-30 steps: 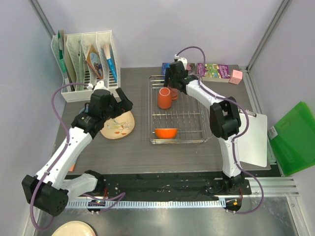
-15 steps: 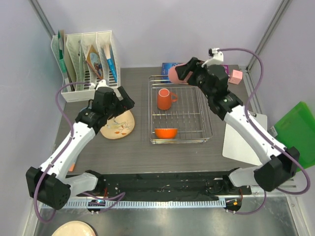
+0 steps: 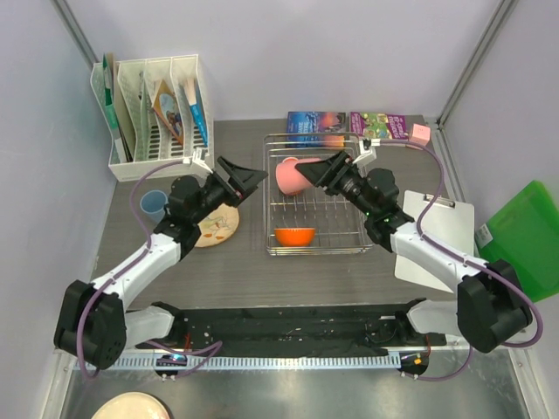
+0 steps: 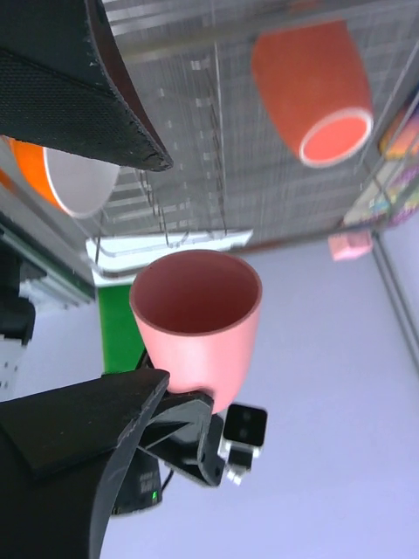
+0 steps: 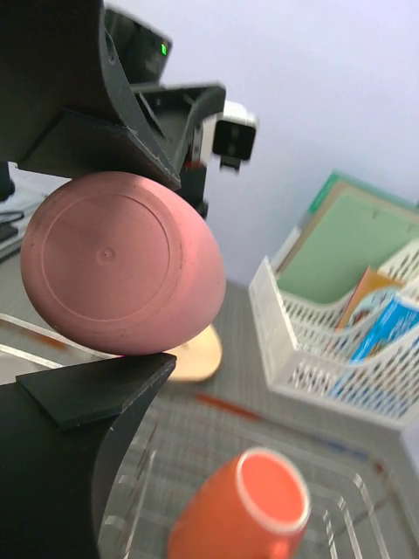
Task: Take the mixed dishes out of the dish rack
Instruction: Place the cup at the center of the board.
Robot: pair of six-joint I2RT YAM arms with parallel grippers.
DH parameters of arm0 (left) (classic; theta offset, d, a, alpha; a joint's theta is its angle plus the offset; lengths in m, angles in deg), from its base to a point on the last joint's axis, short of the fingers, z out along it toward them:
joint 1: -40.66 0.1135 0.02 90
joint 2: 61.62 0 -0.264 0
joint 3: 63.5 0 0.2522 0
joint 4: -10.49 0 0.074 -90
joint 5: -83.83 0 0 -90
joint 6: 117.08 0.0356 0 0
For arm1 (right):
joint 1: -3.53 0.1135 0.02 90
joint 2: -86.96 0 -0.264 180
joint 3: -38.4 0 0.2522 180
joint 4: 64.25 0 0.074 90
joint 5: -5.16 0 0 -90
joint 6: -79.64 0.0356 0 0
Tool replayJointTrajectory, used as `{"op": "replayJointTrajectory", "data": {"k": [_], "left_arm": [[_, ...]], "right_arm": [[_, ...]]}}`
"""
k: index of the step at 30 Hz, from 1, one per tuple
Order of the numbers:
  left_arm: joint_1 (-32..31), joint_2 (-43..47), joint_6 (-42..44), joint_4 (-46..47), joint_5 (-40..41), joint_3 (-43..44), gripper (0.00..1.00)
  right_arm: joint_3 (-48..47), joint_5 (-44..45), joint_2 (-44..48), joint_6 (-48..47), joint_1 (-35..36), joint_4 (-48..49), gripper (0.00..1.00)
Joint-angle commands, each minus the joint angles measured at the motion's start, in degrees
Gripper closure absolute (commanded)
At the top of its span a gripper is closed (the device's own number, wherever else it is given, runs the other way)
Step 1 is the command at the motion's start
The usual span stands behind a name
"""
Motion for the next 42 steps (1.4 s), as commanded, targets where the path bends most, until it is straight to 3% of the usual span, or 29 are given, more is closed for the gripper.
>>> {"op": "replayJointTrajectory", "data": {"k": [1,5,19,25,30,36,37,38,39,41,42], "left_arm": [[-0.6,-0.9,-6.3,16.8,-6.2,-0.6,0.08],[-1.4,-1.3,-5.3,19.0,-6.7,-0.6,0.08],[-3.5,-4.2,-4.9,23.7,-9.7,0.5,0.23],[-3.5,-5.3,-5.0,24.7,-11.3,1.1,0.55],[-3.5,-5.2,-5.1,24.6,-11.4,0.6,0.64],[-3.5,-5.2,-4.6,23.5,-11.5,1.0,0.97],[-3.6,-5.0,-4.2,21.8,-11.5,1.3,1.00],[-3.4,-4.3,-2.9,20.5,-11.5,1.6,1.00],[-3.4,-3.8,-2.0,18.8,-11.4,2.0,1.00],[-3.3,-1.7,0.9,10.6,-10.7,4.4,1.00],[-3.2,-0.8,5.0,6.5,-10.0,5.7,1.00]], "right_arm": [[-0.6,-4.1,-0.1,5.6,0.3,14.3,0.99],[-0.9,-5.1,-2.1,7.3,0.4,16.8,0.99],[-3.4,-8.0,-8.5,8.2,3.7,18.8,0.99],[-2.7,-7.9,-9.2,8.3,4.0,18.6,0.99],[-1.7,-6.8,-7.9,7.1,4.1,17.5,0.99],[-1.3,-6.3,-6.5,5.1,4.0,15.3,0.99],[-1.5,-6.2,-6.3,4.4,4.1,13.9,0.97],[-1.9,-6.0,-5.5,3.8,4.1,12.7,0.63],[-2.3,-5.6,-5.1,2.7,4.0,10.7,0.44],[-5.1,-2.3,-3.6,-2.1,4.1,0.4,0.08],[-6.2,-0.6,-2.0,-4.0,4.2,-3.7,0.03]]}}
